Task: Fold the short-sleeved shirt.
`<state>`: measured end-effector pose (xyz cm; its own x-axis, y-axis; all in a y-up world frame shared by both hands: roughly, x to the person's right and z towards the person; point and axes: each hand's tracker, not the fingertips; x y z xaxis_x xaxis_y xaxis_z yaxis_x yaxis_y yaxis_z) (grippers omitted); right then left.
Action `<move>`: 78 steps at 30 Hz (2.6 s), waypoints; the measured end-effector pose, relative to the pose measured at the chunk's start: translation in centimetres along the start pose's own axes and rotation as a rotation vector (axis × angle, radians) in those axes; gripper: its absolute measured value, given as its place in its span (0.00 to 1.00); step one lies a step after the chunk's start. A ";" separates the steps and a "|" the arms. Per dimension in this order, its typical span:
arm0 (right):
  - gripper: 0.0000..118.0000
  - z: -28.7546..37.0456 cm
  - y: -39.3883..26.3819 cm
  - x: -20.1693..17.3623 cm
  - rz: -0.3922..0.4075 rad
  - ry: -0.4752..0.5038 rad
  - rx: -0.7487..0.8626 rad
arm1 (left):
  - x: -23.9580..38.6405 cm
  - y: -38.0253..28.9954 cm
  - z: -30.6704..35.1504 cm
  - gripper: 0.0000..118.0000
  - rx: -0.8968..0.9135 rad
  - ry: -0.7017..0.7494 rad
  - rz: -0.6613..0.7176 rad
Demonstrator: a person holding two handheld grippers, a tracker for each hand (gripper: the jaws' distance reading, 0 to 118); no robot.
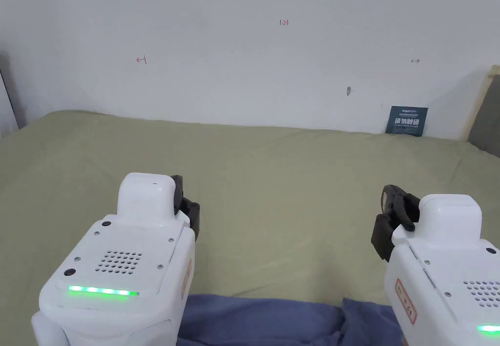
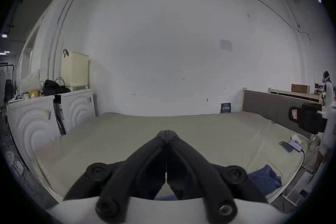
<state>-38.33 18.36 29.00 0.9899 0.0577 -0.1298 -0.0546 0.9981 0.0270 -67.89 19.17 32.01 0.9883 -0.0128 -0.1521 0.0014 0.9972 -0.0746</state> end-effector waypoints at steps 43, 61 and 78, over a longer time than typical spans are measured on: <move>0.01 -1.0 -4.9 -5.3 0.059 0.029 -0.216 | -22.8 -19.9 -13.8 0.96 -1.063 -0.495 0.861; 0.01 -0.7 -4.6 -4.4 0.036 0.050 -0.234 | -20.5 -19.9 -12.5 0.08 -1.093 -0.480 0.901; 0.01 1.6 -2.1 -0.6 0.016 -0.032 -0.100 | -22.7 -9.9 -9.0 0.08 -1.011 -0.314 0.660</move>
<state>-38.61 16.16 30.65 0.9924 0.0743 -0.0983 -0.0814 0.9942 -0.0700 -91.70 8.93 27.29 0.7498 0.6249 -0.2174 -0.4885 0.3012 -0.8189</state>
